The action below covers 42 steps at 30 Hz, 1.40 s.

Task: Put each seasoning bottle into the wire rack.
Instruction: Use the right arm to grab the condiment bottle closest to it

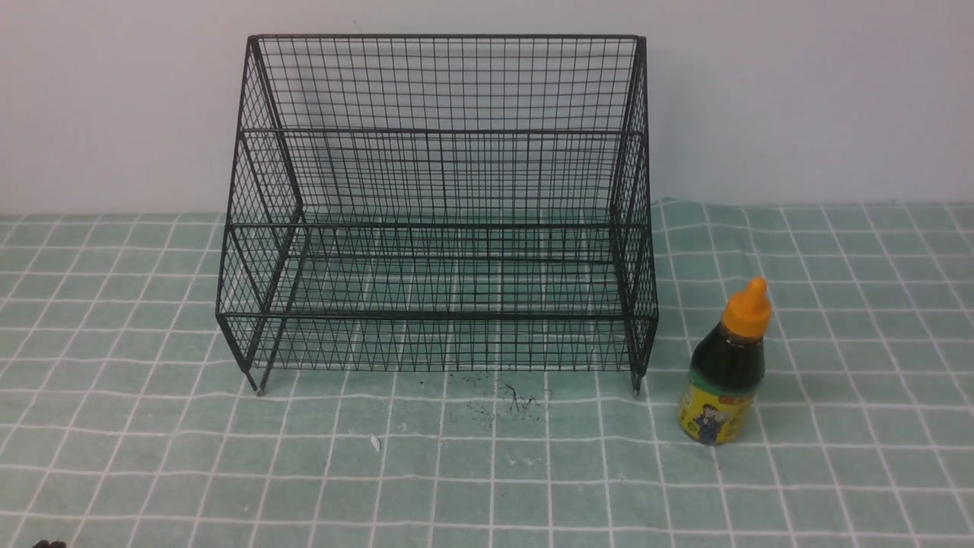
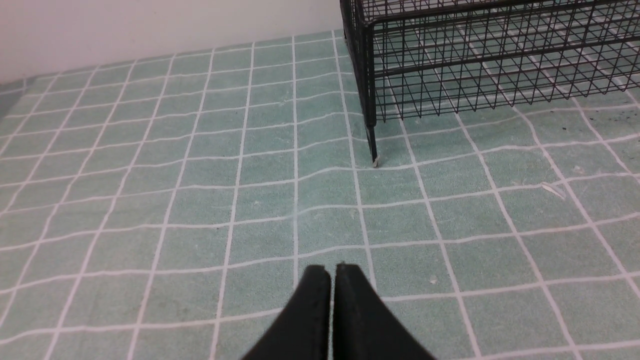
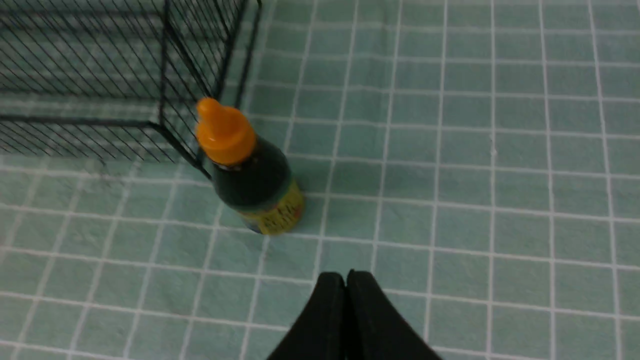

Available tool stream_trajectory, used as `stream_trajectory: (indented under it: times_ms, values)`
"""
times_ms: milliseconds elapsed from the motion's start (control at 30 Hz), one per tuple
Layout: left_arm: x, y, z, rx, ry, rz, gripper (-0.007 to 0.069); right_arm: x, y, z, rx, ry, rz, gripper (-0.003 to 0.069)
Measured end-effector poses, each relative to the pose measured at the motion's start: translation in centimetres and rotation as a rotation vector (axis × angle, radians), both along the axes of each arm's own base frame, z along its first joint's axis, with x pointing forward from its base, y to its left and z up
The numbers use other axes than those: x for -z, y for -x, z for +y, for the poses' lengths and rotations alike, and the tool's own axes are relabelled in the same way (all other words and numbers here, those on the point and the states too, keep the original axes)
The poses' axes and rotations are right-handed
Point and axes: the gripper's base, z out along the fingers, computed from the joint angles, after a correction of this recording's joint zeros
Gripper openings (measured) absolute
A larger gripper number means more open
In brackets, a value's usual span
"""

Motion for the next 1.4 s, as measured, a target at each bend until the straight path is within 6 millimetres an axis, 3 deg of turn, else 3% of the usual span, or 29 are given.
stream_trajectory:
  times_ms: [167,200,267,300,333,400,533,667,700,833,967,1067,1167,1267,1300,1400]
  values:
    - [0.0,0.0,0.0,0.0,0.0,0.0,-0.0006,0.3,-7.5,1.3,-0.027,0.065,0.189,0.0013]
    - [0.0,0.0,0.0,0.0,0.0,0.0,-0.0006,0.4,-7.8,1.4,-0.03,0.066,0.192,0.0013]
    - [0.0,0.0,0.0,0.0,0.0,0.0,-0.0006,0.8,-11.3,2.9,-0.067,0.097,0.247,0.002]
    - [0.0,0.0,0.0,0.0,0.0,0.0,-0.0006,0.8,-11.5,3.1,-0.075,0.099,0.252,0.0021]
    - [0.0,0.0,0.0,0.0,0.0,0.0,-0.0006,0.8,-13.3,4.6,-0.11,0.106,0.263,0.0025]
    - [0.0,0.0,0.0,0.0,0.0,0.0,-0.0006,0.7,-14.8,6.4,-0.148,0.116,0.254,0.0032]
    - [0.0,0.0,0.0,0.0,0.0,0.0,-0.0006,1.2,-16.4,8.6,-0.177,0.115,0.258,0.0067]
    - [0.0,0.0,0.0,0.0,0.0,0.0,-0.0006,2.0,-16.8,9.6,-0.196,0.087,0.289,0.0163]
    - [0.0,0.0,0.0,0.0,0.0,0.0,-0.0006,2.2,-16.8,9.8,-0.204,0.074,0.299,0.0238]
    - [0.0,0.0,0.0,0.0,0.0,0.0,-0.0006,3.1,-16.6,9.8,-0.208,0.067,0.333,0.0426]
    - [0.0,0.0,0.0,0.0,0.0,0.0,-0.0006,5.4,-16.0,9.6,-0.206,0.085,0.411,0.0572]
    - [0.0,0.0,0.0,0.0,0.0,0.0,-0.0006,7.1,-15.6,9.5,-0.205,0.098,0.472,0.0624]
    - [0.0,0.0,0.0,0.0,0.0,0.0,-0.0006,8.2,-15.9,9.6,-0.204,0.106,0.505,0.063]
    - [0.0,0.0,0.0,0.0,0.0,0.0,-0.0006,9.2,-16.4,9.8,-0.207,0.112,0.526,0.059]
    - [0.0,0.0,0.0,0.0,0.0,0.0,-0.0006,9.7,-16.6,9.9,-0.218,0.121,0.538,0.054]
    - [0.0,0.0,0.0,0.0,0.0,0.0,-0.0006,10.0,-16.6,10.0,-0.255,0.134,0.539,0.0288]
